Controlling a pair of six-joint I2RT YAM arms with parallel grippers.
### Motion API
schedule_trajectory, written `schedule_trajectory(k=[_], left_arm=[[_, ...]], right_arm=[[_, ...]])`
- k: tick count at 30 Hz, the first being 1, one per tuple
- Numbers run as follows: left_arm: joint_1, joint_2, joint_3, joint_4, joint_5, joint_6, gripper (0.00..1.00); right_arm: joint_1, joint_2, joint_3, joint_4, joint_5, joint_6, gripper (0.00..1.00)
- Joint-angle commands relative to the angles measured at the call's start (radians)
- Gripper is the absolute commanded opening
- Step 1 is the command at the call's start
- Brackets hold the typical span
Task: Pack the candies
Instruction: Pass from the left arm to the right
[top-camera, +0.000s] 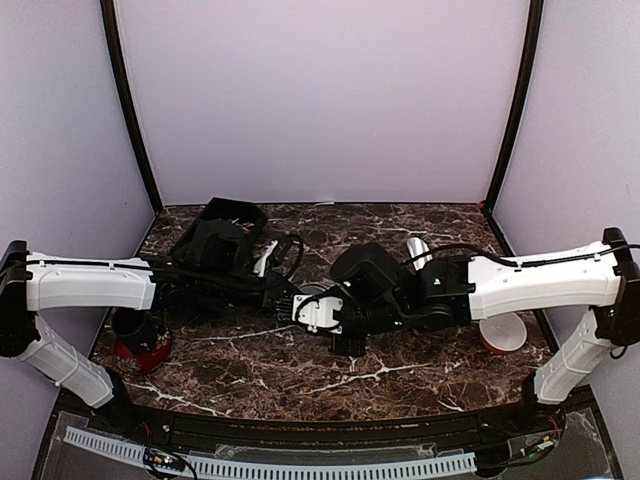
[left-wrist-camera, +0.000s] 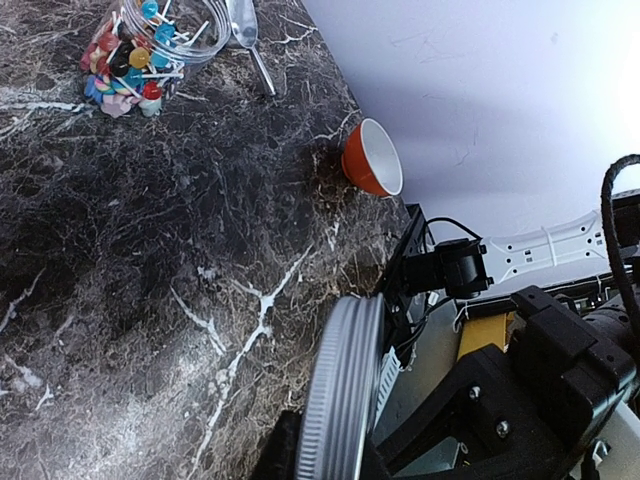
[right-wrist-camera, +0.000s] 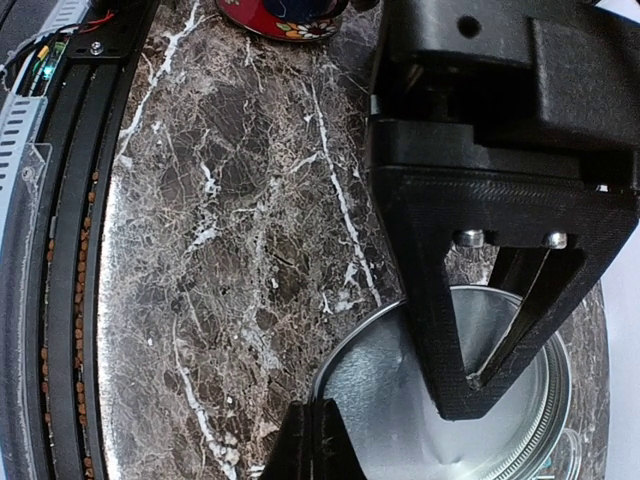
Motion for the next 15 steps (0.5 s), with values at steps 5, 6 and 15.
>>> schedule_trajectory(k=[5, 6, 15], left_arm=[[-0.01, -0.06, -0.008, -0.072, -0.026, 0.029, 0.2], [-0.01, -0.072, -0.007, -0.074, -0.035, 0.033, 0.27], [0.027, -0.271, 0.008, -0.149, -0.159, 0.164, 0.83]], right_arm=[[-0.026, -0.004, 0.07, -0.038, -0.028, 0.071, 0.0], [-0.026, -0.007, 0.07, -0.041, -0.036, 0.079, 0.0], [-0.034, -0.059, 0.046, -0.05, -0.145, 0.128, 0.0]])
